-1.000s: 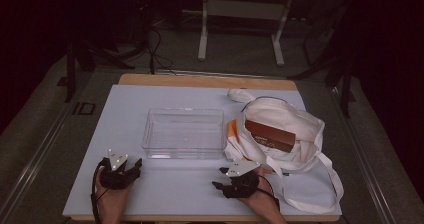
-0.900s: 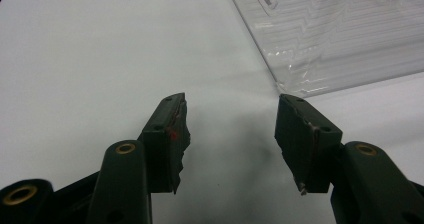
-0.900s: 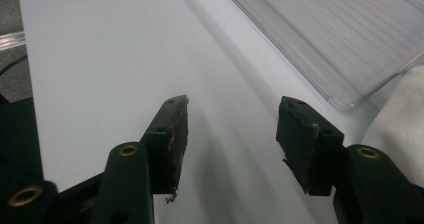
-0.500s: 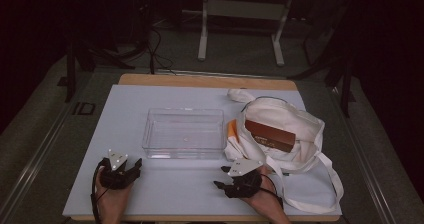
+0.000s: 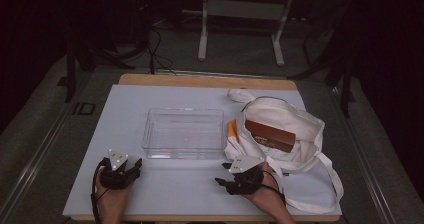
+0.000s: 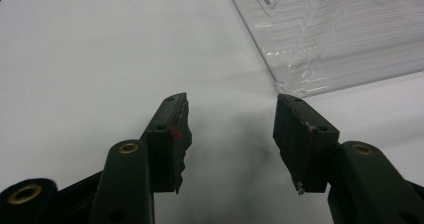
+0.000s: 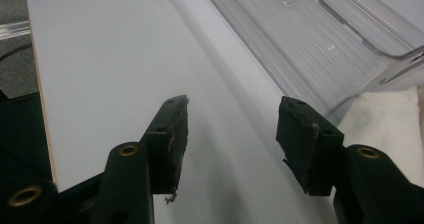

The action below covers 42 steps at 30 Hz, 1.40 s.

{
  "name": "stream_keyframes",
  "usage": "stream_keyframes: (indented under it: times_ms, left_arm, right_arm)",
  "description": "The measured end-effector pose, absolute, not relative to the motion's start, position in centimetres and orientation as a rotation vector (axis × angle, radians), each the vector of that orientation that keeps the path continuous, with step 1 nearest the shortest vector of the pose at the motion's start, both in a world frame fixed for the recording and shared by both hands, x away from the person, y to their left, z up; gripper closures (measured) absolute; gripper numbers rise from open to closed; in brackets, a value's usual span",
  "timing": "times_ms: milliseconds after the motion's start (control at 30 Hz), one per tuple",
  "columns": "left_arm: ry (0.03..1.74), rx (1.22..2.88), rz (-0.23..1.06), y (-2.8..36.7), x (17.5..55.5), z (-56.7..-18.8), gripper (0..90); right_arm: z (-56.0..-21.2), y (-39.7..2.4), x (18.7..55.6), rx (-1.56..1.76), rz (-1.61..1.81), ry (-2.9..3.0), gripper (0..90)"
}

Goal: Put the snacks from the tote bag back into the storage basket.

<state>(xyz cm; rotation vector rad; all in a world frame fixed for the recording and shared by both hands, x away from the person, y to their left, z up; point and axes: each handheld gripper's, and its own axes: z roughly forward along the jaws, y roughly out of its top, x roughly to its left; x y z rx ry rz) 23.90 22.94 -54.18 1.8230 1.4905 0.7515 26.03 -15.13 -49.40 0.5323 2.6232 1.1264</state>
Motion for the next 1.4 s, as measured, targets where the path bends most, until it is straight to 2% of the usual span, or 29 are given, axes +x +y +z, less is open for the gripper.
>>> stream_keyframes:
  times_ms: [867, 1400]
  left_arm:
    - [1.492, 1.819, 0.753, 23.0, 23.9, -54.2, 48.5]
    - [1.492, 1.819, 0.753, 23.0, 23.9, -54.2, 48.4]
  right_arm:
    - [-45.1, -14.8, 27.5, 0.435, 1.063, 2.599, 45.5]
    - [-43.6, -14.9, 28.1, 0.390, 1.010, 2.598, 43.6]
